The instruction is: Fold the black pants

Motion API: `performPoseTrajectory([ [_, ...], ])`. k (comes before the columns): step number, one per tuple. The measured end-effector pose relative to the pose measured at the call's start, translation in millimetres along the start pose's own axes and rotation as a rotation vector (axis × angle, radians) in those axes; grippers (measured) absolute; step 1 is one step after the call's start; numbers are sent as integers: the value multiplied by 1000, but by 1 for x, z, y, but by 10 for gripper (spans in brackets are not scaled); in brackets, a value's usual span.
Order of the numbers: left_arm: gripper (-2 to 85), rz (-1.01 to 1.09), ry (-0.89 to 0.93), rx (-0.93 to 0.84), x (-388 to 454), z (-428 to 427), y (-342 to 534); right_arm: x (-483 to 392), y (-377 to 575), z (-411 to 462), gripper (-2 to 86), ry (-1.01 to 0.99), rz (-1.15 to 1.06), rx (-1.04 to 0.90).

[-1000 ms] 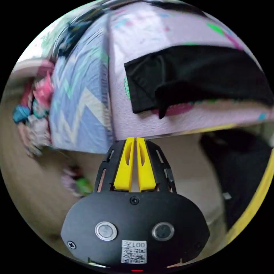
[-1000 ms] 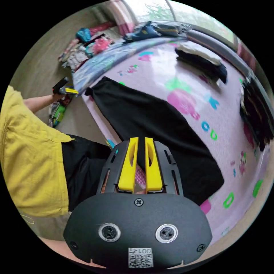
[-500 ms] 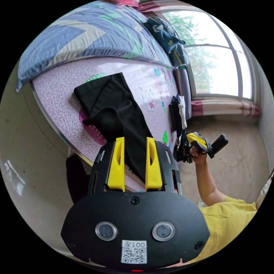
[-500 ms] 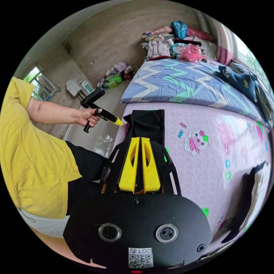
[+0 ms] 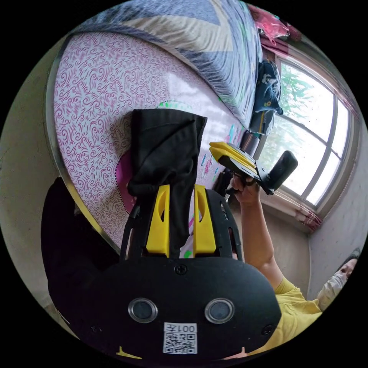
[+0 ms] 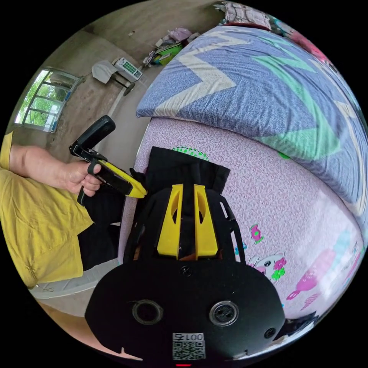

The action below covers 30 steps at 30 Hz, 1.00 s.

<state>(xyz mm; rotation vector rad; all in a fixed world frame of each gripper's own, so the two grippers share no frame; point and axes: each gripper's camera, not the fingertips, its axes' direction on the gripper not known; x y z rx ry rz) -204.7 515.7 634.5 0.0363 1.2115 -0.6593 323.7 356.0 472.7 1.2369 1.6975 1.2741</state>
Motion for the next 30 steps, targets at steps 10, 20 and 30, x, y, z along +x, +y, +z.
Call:
performPoseTrajectory([
  [10, 60, -3, -19, 15, 38, -37, 20, 20, -51, 7, 70, 8, -46, -113],
  [20, 74, -109, 39, 93, 33, -79, 55, 34, -55, -12, 64, -53, 14, -12],
  [30, 40, -206, 134, 99, 8, -57, 74, 21, -51, -15, 21, 50, -63, -35],
])
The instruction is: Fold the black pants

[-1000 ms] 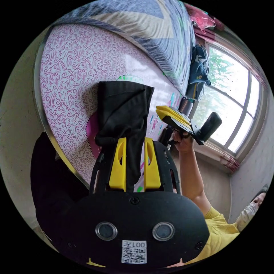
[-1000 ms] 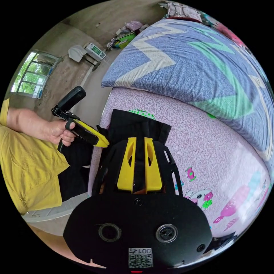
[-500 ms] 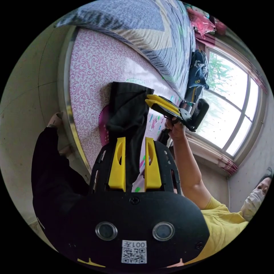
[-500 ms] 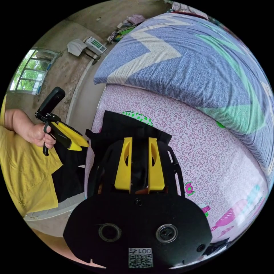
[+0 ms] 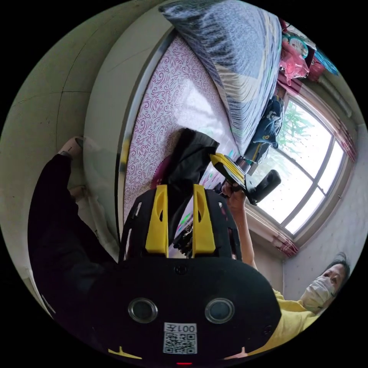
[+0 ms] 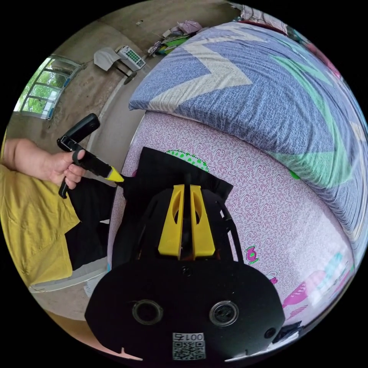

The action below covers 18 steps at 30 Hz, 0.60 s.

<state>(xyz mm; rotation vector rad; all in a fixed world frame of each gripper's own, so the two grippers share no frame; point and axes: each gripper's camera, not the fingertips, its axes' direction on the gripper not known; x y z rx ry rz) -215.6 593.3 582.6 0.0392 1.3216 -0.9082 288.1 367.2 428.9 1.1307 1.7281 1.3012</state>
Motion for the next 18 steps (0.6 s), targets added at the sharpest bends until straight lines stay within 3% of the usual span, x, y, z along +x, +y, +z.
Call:
performPoseTrajectory([
  [4, -5, 93, -45, -1, 4, 6, 12, -1, 19, -19, 19, 12, 14, 83],
  [9, -10, 399, -217, 8, 32, 15, 21, 24, 46, -27, 19, -10, 174, 187],
  [18, -10, 455, -394, -37, 4, 57, 22, 47, 74, 3, 35, -34, 382, 249],
])
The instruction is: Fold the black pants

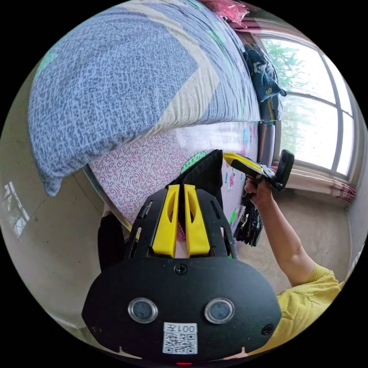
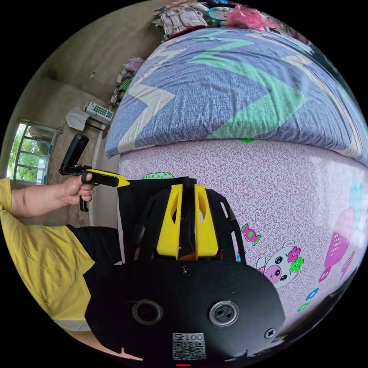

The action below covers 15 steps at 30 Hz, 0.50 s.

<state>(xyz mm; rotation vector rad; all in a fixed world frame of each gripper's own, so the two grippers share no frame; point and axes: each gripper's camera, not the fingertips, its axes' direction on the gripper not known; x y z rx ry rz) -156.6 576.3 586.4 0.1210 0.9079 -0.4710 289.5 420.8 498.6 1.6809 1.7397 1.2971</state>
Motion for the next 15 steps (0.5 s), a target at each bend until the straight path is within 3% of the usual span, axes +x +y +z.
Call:
performPoseTrajectory([
  [6, 3, 117, -108, 24, 2, 22, 32, -7, 49, -25, 17, -57, -52, 177],
  [12, 6, 211, -242, 113, 3, 27, 70, -48, 130, 8, 5, -164, -127, 81],
  [15, -9, 300, -225, 77, 11, 46, 93, -66, 169, 39, 2, -224, -136, -29],
])
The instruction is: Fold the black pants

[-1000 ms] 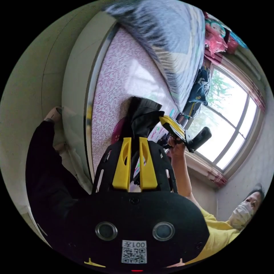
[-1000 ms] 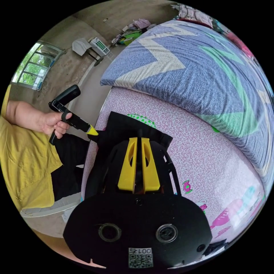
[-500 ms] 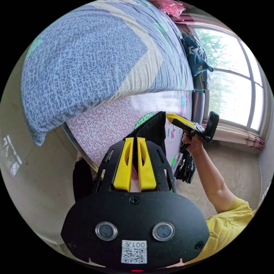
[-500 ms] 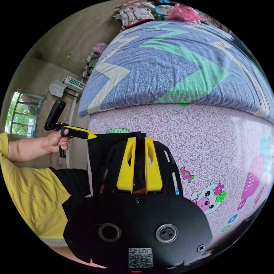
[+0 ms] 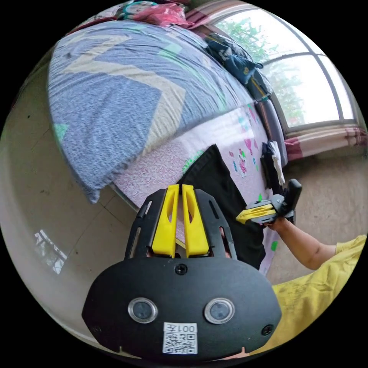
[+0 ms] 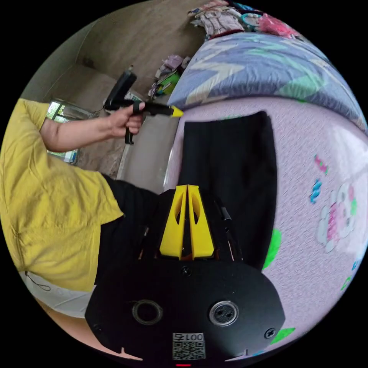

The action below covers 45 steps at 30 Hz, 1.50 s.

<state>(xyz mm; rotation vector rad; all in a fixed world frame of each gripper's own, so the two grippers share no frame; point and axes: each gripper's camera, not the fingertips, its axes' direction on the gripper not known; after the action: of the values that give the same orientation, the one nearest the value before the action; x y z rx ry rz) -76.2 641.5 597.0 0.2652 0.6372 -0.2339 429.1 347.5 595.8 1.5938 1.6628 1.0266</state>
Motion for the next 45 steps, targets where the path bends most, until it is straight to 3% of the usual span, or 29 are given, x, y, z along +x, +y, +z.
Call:
performPoseTrajectory([
  [7, -13, 190, 96, -106, 43, 67, 31, -5, 46, 44, 1, -29, 102, -11],
  [12, -13, 248, -98, -187, 45, 116, 31, -18, 103, 32, 1, 24, 237, 145],
  [14, -13, 221, -88, -196, 37, 123, 29, -24, 144, 25, 1, 64, 343, 212],
  [22, -14, 259, -182, -105, 64, 117, 31, -91, 426, 6, 1, 300, 1218, 666],
  [28, -14, 520, -74, -208, 150, 151, 54, -181, 571, 33, 1, 472, 1641, 797],
  [33, -15, 748, 56, -446, 249, 228, 99, -206, 624, 57, 0, 469, 1751, 841],
  [36, -16, 805, 75, -513, 285, 253, 122, -203, 636, 61, 0, 436, 1688, 863],
  [40, -16, 764, 98, -563, 293, 259, 126, -186, 651, 79, 1, 305, 1708, 740],
  [45, -16, 513, 61, -481, 239, 217, 82, -208, 634, 45, 2, 501, 1512, 858],
])
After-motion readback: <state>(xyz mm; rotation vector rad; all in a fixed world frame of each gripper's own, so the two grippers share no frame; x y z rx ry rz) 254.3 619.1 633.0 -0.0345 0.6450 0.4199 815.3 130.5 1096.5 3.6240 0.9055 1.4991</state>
